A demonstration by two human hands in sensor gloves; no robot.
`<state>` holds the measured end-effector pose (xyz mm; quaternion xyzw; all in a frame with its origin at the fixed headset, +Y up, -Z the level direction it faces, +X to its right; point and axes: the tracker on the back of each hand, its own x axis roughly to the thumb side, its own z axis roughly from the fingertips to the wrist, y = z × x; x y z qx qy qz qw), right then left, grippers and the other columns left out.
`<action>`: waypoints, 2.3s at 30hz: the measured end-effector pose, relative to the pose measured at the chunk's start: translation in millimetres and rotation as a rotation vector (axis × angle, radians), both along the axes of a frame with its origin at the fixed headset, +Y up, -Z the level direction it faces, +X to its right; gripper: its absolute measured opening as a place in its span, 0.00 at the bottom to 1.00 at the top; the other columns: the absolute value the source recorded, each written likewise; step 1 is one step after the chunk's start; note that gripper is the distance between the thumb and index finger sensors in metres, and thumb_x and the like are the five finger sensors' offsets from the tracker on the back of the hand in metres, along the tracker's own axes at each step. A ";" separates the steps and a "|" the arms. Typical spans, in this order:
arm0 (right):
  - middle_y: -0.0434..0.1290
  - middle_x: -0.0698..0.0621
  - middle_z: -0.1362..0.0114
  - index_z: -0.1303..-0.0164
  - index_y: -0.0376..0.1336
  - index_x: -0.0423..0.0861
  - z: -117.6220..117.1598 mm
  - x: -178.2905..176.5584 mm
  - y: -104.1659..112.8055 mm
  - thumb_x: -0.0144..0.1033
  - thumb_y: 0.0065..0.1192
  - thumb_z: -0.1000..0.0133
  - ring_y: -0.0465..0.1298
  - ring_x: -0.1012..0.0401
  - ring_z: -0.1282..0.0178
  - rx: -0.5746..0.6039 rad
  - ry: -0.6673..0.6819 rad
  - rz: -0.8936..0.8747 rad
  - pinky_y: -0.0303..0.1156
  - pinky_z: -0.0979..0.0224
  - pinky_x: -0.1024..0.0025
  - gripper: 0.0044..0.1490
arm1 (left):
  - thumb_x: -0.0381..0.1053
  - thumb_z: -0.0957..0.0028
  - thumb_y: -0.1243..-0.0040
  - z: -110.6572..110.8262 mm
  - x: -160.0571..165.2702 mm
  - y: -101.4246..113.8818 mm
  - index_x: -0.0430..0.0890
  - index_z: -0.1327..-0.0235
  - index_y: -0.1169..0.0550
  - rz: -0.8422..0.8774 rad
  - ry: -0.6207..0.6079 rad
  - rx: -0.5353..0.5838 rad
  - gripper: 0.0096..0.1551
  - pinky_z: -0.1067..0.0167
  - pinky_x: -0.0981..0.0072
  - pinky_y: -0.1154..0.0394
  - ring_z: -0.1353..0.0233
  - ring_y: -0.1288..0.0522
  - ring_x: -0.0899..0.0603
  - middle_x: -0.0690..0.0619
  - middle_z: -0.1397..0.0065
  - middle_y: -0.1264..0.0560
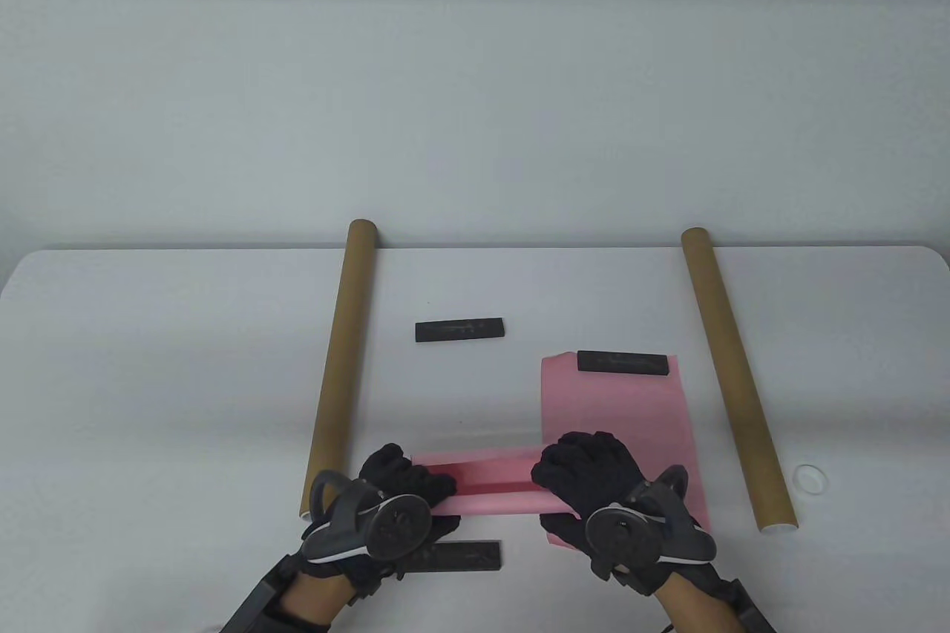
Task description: Roll up papers and store in mailing tubes
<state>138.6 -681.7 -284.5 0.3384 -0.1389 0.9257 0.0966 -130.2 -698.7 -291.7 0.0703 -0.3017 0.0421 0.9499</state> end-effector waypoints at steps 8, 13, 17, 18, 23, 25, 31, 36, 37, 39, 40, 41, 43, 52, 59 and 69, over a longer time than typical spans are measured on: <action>0.86 0.47 0.46 0.60 0.81 0.47 -6.9 3.6 -2.8 0.67 0.64 0.51 0.85 0.44 0.40 -0.107 0.000 -0.029 0.74 0.31 0.34 0.35 | 0.66 0.61 0.31 5.9 2.1 7.9 0.57 0.41 0.24 0.010 -0.027 0.102 0.34 0.30 0.45 0.29 0.44 0.15 0.51 0.60 0.49 0.18; 0.73 0.43 0.26 0.33 0.68 0.45 -3.1 3.3 1.6 0.57 0.76 0.52 0.74 0.39 0.25 -0.012 -0.040 -0.008 0.68 0.26 0.32 0.41 | 0.72 0.62 0.39 -0.4 -1.7 2.0 0.56 0.50 0.18 0.039 -0.021 -0.001 0.32 0.31 0.47 0.26 0.55 0.12 0.54 0.62 0.61 0.14; 0.78 0.46 0.31 0.40 0.73 0.48 -1.4 1.6 2.3 0.52 0.74 0.49 0.77 0.42 0.27 -0.001 -0.030 0.002 0.69 0.27 0.33 0.31 | 0.72 0.62 0.39 -1.6 -2.3 -1.6 0.56 0.41 0.23 0.014 0.009 -0.012 0.37 0.30 0.46 0.29 0.47 0.14 0.52 0.61 0.52 0.16; 0.79 0.46 0.33 0.43 0.74 0.48 -2.3 1.5 1.3 0.54 0.73 0.48 0.79 0.42 0.29 -0.019 -0.025 -0.001 0.70 0.27 0.33 0.30 | 0.72 0.62 0.37 -0.2 -1.8 -1.1 0.56 0.37 0.27 -0.002 0.016 0.005 0.40 0.29 0.45 0.31 0.41 0.16 0.50 0.59 0.45 0.18; 0.86 0.48 0.45 0.59 0.80 0.48 -5.2 1.9 -0.6 0.66 0.65 0.51 0.85 0.45 0.39 -0.075 -0.005 -0.005 0.73 0.31 0.35 0.33 | 0.66 0.60 0.32 4.3 0.4 4.1 0.59 0.34 0.31 -0.009 0.001 0.083 0.39 0.28 0.43 0.33 0.36 0.19 0.48 0.57 0.39 0.22; 0.84 0.46 0.41 0.54 0.79 0.47 -4.0 3.3 0.5 0.67 0.65 0.51 0.83 0.43 0.36 -0.070 0.000 -0.032 0.72 0.30 0.34 0.36 | 0.66 0.60 0.33 5.3 -0.6 5.2 0.60 0.38 0.28 0.006 -0.002 0.085 0.35 0.29 0.45 0.31 0.42 0.17 0.51 0.60 0.47 0.19; 0.73 0.44 0.25 0.33 0.69 0.47 4.2 2.0 8.4 0.54 0.75 0.51 0.72 0.39 0.23 0.051 -0.008 -0.002 0.67 0.25 0.32 0.38 | 0.71 0.61 0.39 0.7 -3.5 0.8 0.59 0.45 0.20 0.034 -0.009 0.000 0.32 0.30 0.47 0.29 0.52 0.13 0.53 0.62 0.59 0.15; 0.80 0.46 0.34 0.46 0.76 0.47 2.1 0.8 6.1 0.59 0.70 0.49 0.79 0.42 0.30 0.002 -0.002 -0.006 0.70 0.27 0.33 0.32 | 0.68 0.60 0.35 3.0 -1.8 0.8 0.61 0.35 0.29 -0.003 0.009 0.030 0.36 0.28 0.43 0.33 0.37 0.18 0.48 0.57 0.40 0.20; 0.82 0.47 0.37 0.51 0.78 0.47 0.8 1.3 5.4 0.62 0.67 0.50 0.81 0.43 0.32 -0.015 0.007 -0.012 0.70 0.28 0.34 0.33 | 0.66 0.59 0.34 4.3 -1.3 1.9 0.61 0.34 0.30 -0.004 0.013 0.049 0.37 0.28 0.42 0.34 0.36 0.19 0.47 0.57 0.38 0.21; 0.85 0.48 0.43 0.58 0.80 0.47 -1.3 2.3 4.1 0.67 0.64 0.51 0.83 0.44 0.37 -0.055 0.017 -0.036 0.72 0.30 0.35 0.35 | 0.64 0.58 0.33 5.1 -0.1 3.9 0.62 0.36 0.29 -0.011 0.010 0.073 0.35 0.28 0.41 0.35 0.38 0.19 0.48 0.58 0.41 0.21; 0.85 0.47 0.43 0.59 0.81 0.47 -1.4 3.1 3.6 0.67 0.64 0.51 0.83 0.44 0.37 -0.063 0.020 -0.052 0.72 0.30 0.35 0.35 | 0.64 0.59 0.33 5.2 -0.1 4.0 0.62 0.38 0.27 -0.010 0.012 0.074 0.33 0.28 0.41 0.34 0.40 0.18 0.50 0.59 0.45 0.19; 0.84 0.47 0.41 0.57 0.80 0.47 -1.1 3.6 3.8 0.67 0.65 0.51 0.83 0.43 0.36 -0.056 0.017 -0.059 0.72 0.30 0.34 0.36 | 0.66 0.59 0.34 4.8 -0.4 3.4 0.61 0.40 0.25 -0.008 0.009 0.070 0.31 0.28 0.42 0.34 0.42 0.17 0.50 0.60 0.48 0.18; 0.80 0.45 0.34 0.47 0.76 0.46 0.5 3.7 5.1 0.66 0.68 0.52 0.79 0.41 0.30 -0.027 0.009 -0.049 0.70 0.28 0.33 0.38 | 0.69 0.59 0.37 3.5 -1.0 1.0 0.60 0.44 0.22 -0.009 0.003 0.036 0.30 0.28 0.42 0.33 0.47 0.15 0.52 0.62 0.55 0.16; 0.80 0.46 0.34 0.47 0.77 0.48 3.3 -2.4 5.2 0.58 0.71 0.50 0.79 0.42 0.29 0.003 0.009 0.014 0.69 0.27 0.33 0.31 | 0.68 0.60 0.36 5.0 -0.6 1.0 0.57 0.34 0.29 0.004 -0.016 0.054 0.39 0.28 0.42 0.35 0.36 0.19 0.48 0.57 0.39 0.22; 0.79 0.44 0.32 0.44 0.76 0.45 2.7 4.0 7.0 0.66 0.67 0.52 0.75 0.38 0.26 0.009 0.000 -0.057 0.69 0.28 0.32 0.40 | 0.73 0.62 0.41 5.7 -0.9 4.6 0.56 0.42 0.22 0.030 -0.031 0.058 0.37 0.28 0.43 0.34 0.50 0.14 0.53 0.62 0.59 0.16; 0.80 0.46 0.34 0.46 0.77 0.48 3.6 1.1 6.4 0.60 0.71 0.50 0.77 0.41 0.27 0.025 0.002 0.002 0.69 0.27 0.33 0.33 | 0.70 0.61 0.36 5.7 -0.7 2.2 0.56 0.34 0.29 0.011 -0.015 0.068 0.41 0.28 0.42 0.36 0.36 0.19 0.47 0.57 0.39 0.21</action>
